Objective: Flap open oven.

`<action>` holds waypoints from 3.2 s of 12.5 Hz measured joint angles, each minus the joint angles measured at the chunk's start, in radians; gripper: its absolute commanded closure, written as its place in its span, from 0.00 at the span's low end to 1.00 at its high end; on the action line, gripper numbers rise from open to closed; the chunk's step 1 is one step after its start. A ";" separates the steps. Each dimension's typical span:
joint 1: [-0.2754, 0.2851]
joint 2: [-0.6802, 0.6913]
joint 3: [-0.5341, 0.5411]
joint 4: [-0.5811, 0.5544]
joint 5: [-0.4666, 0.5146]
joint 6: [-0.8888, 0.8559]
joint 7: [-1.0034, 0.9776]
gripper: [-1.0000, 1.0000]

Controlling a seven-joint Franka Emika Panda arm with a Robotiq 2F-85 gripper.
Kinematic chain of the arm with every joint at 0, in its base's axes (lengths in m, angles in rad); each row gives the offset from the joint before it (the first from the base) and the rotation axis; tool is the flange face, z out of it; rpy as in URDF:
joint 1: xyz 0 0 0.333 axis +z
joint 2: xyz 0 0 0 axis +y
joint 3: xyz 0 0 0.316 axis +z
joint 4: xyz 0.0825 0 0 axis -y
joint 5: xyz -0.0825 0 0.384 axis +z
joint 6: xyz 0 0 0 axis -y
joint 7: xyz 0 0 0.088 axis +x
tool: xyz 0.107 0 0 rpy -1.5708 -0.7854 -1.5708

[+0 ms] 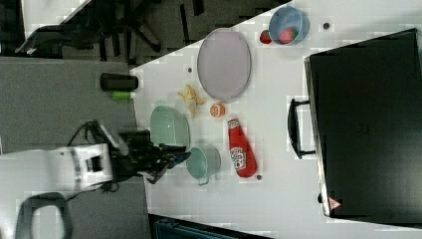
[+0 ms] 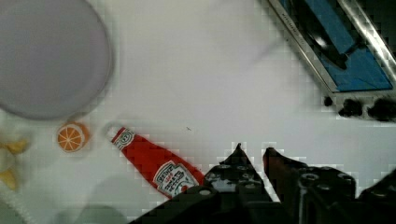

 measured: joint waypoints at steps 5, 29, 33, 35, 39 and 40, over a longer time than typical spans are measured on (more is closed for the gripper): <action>-0.013 0.057 -0.162 -0.066 -0.016 0.144 -0.365 0.82; -0.039 0.457 -0.311 -0.064 -0.029 0.508 -0.846 0.82; -0.027 0.460 -0.267 -0.070 -0.181 0.501 -0.762 0.82; -0.016 0.460 -0.228 -0.080 -0.294 0.501 -0.667 0.82; 0.030 0.491 -0.151 -0.109 -0.467 0.500 -0.441 0.82; 0.045 0.510 -0.133 -0.111 -0.484 0.498 -0.388 0.82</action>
